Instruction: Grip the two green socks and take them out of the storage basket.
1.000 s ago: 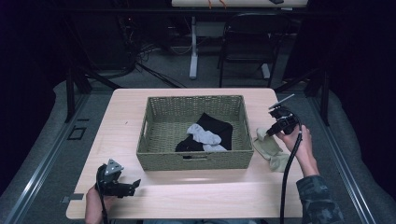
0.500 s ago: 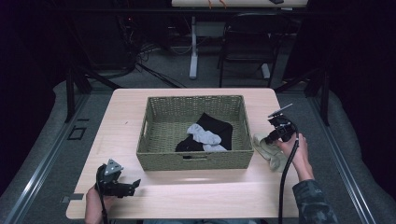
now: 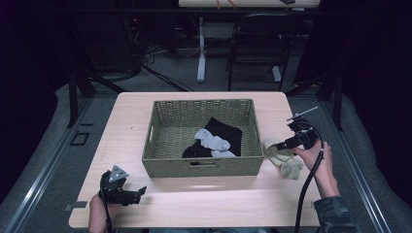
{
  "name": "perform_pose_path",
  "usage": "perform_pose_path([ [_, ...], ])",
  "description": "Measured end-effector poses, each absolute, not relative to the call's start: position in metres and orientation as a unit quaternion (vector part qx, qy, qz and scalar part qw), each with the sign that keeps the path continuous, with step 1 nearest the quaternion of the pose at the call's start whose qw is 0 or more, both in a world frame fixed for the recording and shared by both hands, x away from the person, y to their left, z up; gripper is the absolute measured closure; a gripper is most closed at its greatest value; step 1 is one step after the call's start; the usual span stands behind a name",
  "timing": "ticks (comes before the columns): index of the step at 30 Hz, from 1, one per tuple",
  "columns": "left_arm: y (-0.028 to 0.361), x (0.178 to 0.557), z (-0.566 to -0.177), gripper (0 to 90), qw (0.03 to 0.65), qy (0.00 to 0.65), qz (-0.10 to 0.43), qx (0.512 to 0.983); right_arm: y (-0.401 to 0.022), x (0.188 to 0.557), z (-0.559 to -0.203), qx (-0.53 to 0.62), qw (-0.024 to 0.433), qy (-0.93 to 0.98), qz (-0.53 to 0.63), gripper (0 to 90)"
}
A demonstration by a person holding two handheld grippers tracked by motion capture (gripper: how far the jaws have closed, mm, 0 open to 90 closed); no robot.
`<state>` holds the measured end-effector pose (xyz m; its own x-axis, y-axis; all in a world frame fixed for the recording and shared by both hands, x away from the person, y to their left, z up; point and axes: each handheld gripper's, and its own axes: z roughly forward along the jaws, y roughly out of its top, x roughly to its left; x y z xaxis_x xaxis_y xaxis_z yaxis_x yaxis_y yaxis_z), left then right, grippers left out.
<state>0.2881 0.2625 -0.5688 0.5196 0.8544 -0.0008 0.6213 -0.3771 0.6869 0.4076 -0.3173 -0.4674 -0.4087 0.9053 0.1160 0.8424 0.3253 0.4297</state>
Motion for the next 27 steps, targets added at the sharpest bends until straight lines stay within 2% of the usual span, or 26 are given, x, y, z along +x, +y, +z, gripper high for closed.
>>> perform_pose_path([
  [3, 0.262, 0.288, -0.569, 0.0, 0.323, 0.456, 0.181, 0.81, -0.319, 0.395, -0.464, 0.534, 0.075, 0.811, 0.226, 18.4],
  [4, 0.262, 0.288, -0.569, 0.0, 0.322, 0.455, 0.181, 0.81, -0.319, 0.391, -0.464, 0.533, 0.077, 0.812, 0.226, 15.9],
  [11, 0.262, 0.288, -0.569, 0.0, 0.322, 0.456, 0.181, 0.81, -0.328, 0.362, -0.467, 0.532, 0.092, 0.806, 0.242, 8.6],
  [15, 0.262, 0.288, -0.569, 0.0, 0.322, 0.455, 0.181, 0.81, -0.332, 0.346, -0.473, 0.526, 0.11, 0.802, 0.26, 6.8],
  [19, 0.262, 0.289, -0.568, 0.0, 0.32, 0.451, 0.18, 0.814, -0.332, 0.336, -0.483, 0.522, 0.107, 0.807, 0.253, 3.5],
  [27, 0.261, 0.289, -0.568, 0.0, 0.319, 0.452, 0.18, 0.813, -0.341, 0.332, -0.496, 0.531, 0.098, 0.805, 0.245, 7.1],
])
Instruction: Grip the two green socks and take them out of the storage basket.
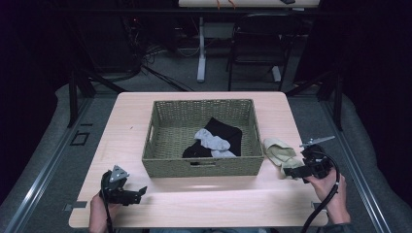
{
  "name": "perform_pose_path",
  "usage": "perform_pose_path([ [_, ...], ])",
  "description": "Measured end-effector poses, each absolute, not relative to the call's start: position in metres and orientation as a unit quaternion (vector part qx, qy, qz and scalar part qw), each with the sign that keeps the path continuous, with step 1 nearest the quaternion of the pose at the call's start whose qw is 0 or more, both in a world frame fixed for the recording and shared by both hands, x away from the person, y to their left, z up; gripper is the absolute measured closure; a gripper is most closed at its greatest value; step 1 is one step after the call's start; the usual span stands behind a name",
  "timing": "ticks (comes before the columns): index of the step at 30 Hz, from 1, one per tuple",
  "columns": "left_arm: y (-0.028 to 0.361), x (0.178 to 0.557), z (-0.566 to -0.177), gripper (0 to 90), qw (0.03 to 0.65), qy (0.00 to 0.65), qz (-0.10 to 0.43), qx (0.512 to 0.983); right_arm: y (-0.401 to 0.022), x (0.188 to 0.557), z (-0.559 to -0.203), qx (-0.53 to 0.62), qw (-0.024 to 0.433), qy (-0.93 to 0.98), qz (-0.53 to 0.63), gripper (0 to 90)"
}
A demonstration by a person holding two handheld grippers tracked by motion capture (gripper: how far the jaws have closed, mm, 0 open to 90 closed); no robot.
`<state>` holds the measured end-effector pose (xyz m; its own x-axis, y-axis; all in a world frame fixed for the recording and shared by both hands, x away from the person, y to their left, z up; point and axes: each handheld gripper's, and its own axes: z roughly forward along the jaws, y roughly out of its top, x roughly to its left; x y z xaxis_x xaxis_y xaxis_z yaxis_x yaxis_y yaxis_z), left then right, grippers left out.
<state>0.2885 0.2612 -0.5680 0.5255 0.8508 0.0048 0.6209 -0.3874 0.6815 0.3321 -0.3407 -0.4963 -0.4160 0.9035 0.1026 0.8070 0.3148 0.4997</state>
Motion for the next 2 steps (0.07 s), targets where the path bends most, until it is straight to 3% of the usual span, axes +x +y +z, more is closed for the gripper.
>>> perform_pose_path([
  [2, 0.2615, 0.2885, -0.5682, 0.0, 0.318, 0.455, 0.181, 0.812, -0.3437, 0.3328, -0.4968, 0.532, 0.099, 0.805, 0.244, 6.8],
])
